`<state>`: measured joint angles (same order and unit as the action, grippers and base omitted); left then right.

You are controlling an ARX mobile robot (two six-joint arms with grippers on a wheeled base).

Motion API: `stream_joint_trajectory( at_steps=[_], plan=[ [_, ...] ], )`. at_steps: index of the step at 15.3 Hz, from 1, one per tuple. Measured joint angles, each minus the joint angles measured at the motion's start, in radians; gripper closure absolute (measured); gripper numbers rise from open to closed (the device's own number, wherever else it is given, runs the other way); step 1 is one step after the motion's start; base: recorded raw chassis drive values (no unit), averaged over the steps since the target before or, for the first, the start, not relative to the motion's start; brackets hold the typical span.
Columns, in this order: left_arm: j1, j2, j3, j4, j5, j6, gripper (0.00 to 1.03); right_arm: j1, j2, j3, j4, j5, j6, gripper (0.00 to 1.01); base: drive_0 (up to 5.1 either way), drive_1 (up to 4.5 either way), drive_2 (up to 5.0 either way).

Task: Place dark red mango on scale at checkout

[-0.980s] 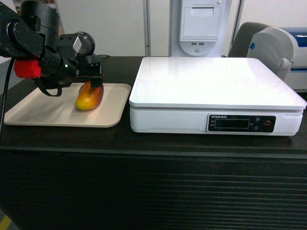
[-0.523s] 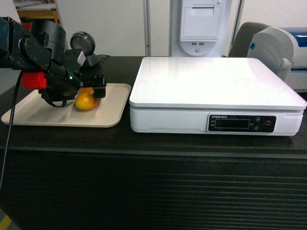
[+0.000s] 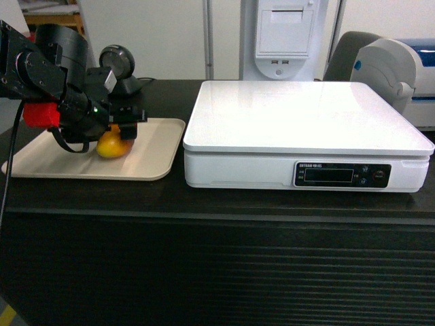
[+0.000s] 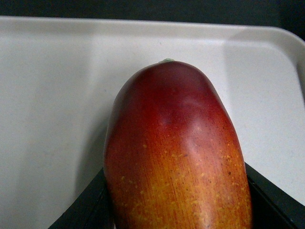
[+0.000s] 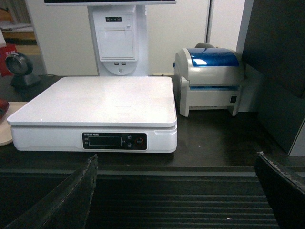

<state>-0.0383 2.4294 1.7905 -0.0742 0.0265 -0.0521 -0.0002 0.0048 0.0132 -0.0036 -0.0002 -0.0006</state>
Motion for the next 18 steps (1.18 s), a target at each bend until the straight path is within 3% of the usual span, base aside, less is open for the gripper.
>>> stream_joint_trajectory(
  at_steps=[2, 4, 10, 15, 18],
  plan=[
    [-0.011, -0.047, -0.002, 0.0, -0.005, 0.0, 0.42, 0.0, 0.0, 0.0, 0.0, 0.0, 0.0, 0.03, 0.0, 0.0, 0.0],
    [-0.055, -0.116, 0.034, -0.008, -0.006, -0.008, 0.42, 0.0, 0.0, 0.0, 0.0, 0.0, 0.0, 0.03, 0.0, 0.0, 0.0],
    [-0.296, -0.03, 0.405, -0.17, -0.018, -0.098, 0.42, 0.0, 0.0, 0.0, 0.0, 0.0, 0.0, 0.03, 0.0, 0.0, 0.0],
    [-0.465, 0.102, 0.574, -0.266, -0.038, -0.107, 0.42, 0.0, 0.0, 0.0, 0.0, 0.0, 0.0, 0.03, 0.0, 0.0, 0.0],
    [-0.515, 0.111, 0.576, -0.269, -0.046, -0.105, 0.42, 0.0, 0.0, 0.0, 0.0, 0.0, 0.0, 0.03, 0.0, 0.0, 0.0]
  ],
)
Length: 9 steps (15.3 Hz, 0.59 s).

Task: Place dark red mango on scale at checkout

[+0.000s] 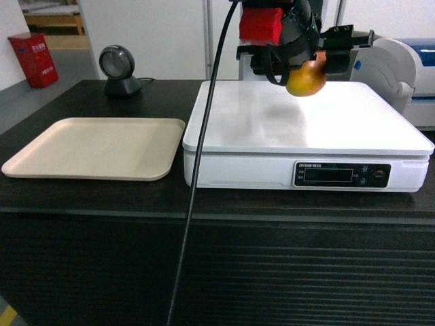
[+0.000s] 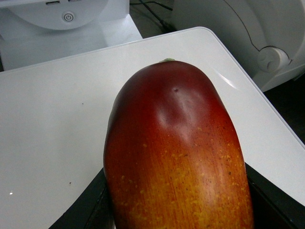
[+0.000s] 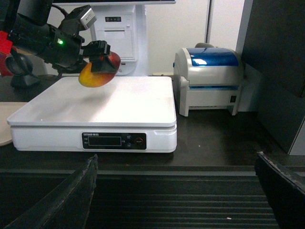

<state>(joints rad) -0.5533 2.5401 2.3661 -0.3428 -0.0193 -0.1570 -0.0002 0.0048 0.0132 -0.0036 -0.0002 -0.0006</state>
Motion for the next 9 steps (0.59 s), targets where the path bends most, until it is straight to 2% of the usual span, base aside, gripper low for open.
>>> stream_joint_trajectory(
  at_steps=[4, 7, 8, 9],
  plan=[
    [-0.02, 0.019, -0.016, -0.021, -0.033, 0.011, 0.42, 0.0, 0.0, 0.0, 0.0, 0.0, 0.0, 0.03, 0.0, 0.0, 0.0],
    [-0.021, 0.055, 0.006, -0.058, -0.032, 0.027, 0.42, 0.0, 0.0, 0.0, 0.0, 0.0, 0.0, 0.03, 0.0, 0.0, 0.0],
    [-0.021, 0.055, 0.009, -0.056, -0.029, 0.029, 0.31, 0.0, 0.0, 0.0, 0.0, 0.0, 0.0, 0.03, 0.0, 0.0, 0.0],
    [-0.021, 0.055, 0.009, -0.047, -0.019, 0.03, 0.15, 0.0, 0.0, 0.0, 0.0, 0.0, 0.0, 0.03, 0.0, 0.0, 0.0]
  ],
)
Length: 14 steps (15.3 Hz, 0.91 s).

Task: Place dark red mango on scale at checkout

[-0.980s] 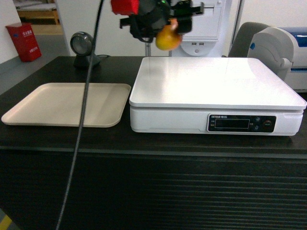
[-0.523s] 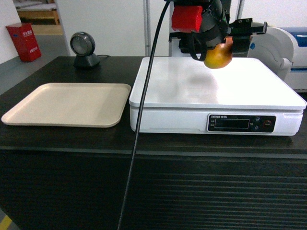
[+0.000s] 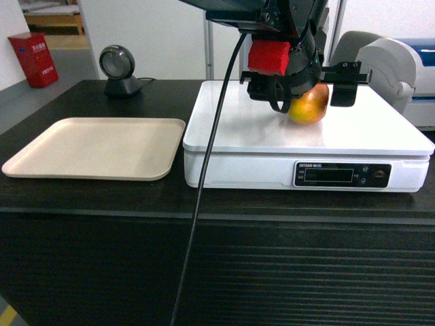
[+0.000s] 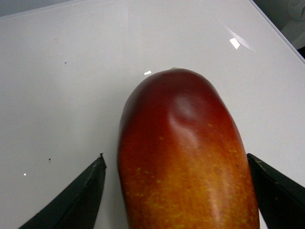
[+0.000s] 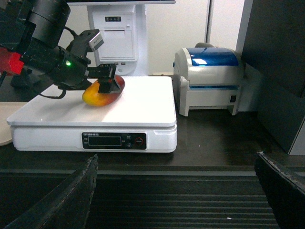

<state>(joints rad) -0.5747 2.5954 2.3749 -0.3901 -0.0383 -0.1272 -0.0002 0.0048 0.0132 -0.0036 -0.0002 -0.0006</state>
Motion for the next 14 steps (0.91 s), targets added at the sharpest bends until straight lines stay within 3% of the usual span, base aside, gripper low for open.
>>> stream_joint_trajectory(
  at_steps=[1, 8, 10, 12, 14],
  plan=[
    [0.0, 0.0, 0.0, 0.023, 0.01, 0.0, 0.04, 0.0, 0.0, 0.0, 0.0, 0.0, 0.0, 0.03, 0.0, 0.0, 0.0],
    [0.015, -0.141, -0.141, 0.234, 0.056, -0.019, 0.05, 0.0, 0.0, 0.0, 0.0, 0.0, 0.0, 0.03, 0.0, 0.0, 0.0],
    [0.031, -0.238, -0.24, 0.335, 0.107, -0.031, 0.05, 0.0, 0.0, 0.0, 0.0, 0.0, 0.0, 0.03, 0.0, 0.0, 0.0],
    [0.053, -0.353, -0.36, 0.445, 0.108, -0.024, 0.05, 0.0, 0.0, 0.0, 0.0, 0.0, 0.0, 0.03, 0.0, 0.0, 0.0],
    [0.11, -0.539, -0.557, 0.569, 0.111, -0.021, 0.05, 0.0, 0.0, 0.0, 0.0, 0.0, 0.0, 0.03, 0.0, 0.0, 0.0]
  ],
)
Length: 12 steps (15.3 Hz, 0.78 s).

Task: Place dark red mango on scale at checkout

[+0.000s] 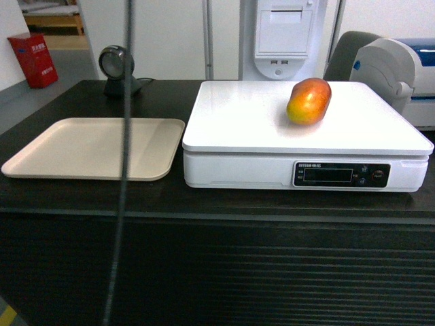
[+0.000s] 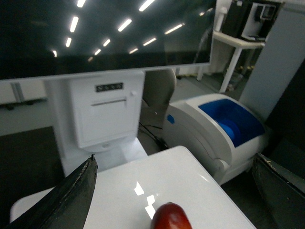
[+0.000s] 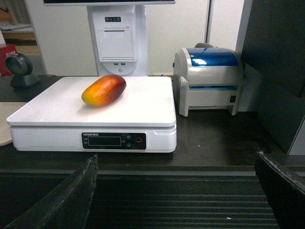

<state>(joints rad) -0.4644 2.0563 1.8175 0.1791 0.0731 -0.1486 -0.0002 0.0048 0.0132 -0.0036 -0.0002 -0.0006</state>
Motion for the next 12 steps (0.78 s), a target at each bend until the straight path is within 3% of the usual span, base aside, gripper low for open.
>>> stream_joint_trajectory(
  at_steps=[1, 2, 3, 4, 5, 6, 7, 8, 12],
  plan=[
    [0.031, -0.067, -0.076, 0.039, -0.002, 0.0, 0.05, 0.0, 0.0, 0.0, 0.0, 0.0, 0.0, 0.03, 0.0, 0.0, 0.0],
    [0.055, -0.138, -0.167, 0.098, -0.073, 0.026, 0.09, 0.0, 0.0, 0.0, 0.0, 0.0, 0.0, 0.03, 0.0, 0.0, 0.0],
    [0.095, -0.229, -0.294, 0.166, -0.215, 0.062, 0.18, 0.0, 0.0, 0.0, 0.0, 0.0, 0.0, 0.03, 0.0, 0.0, 0.0],
    [0.134, -0.316, -0.416, 0.209, -0.283, 0.086, 0.25, 0.0, 0.0, 0.0, 0.0, 0.0, 0.0, 0.03, 0.0, 0.0, 0.0],
    [0.199, -0.438, -0.573, 0.246, -0.29, 0.106, 0.34, 0.0, 0.0, 0.0, 0.0, 0.0, 0.0, 0.03, 0.0, 0.0, 0.0],
    [0.319, -0.698, -0.88, 0.359, -0.276, 0.124, 0.56, 0.0, 0.0, 0.0, 0.0, 0.0, 0.0, 0.03, 0.0, 0.0, 0.0],
    [0.322, -0.836, -1.229, 0.459, -0.198, 0.132, 0.92, 0.0, 0.0, 0.0, 0.0, 0.0, 0.0, 0.03, 0.0, 0.0, 0.0],
    [0.357, -0.901, -1.378, 0.5, -0.182, 0.134, 1.01, 0.0, 0.0, 0.0, 0.0, 0.0, 0.0, 0.03, 0.0, 0.0, 0.0],
    [0.389, -1.055, -1.543, 0.538, -0.143, 0.134, 1.01, 0.0, 0.0, 0.0, 0.0, 0.0, 0.0, 0.03, 0.0, 0.0, 0.0]
  ],
)
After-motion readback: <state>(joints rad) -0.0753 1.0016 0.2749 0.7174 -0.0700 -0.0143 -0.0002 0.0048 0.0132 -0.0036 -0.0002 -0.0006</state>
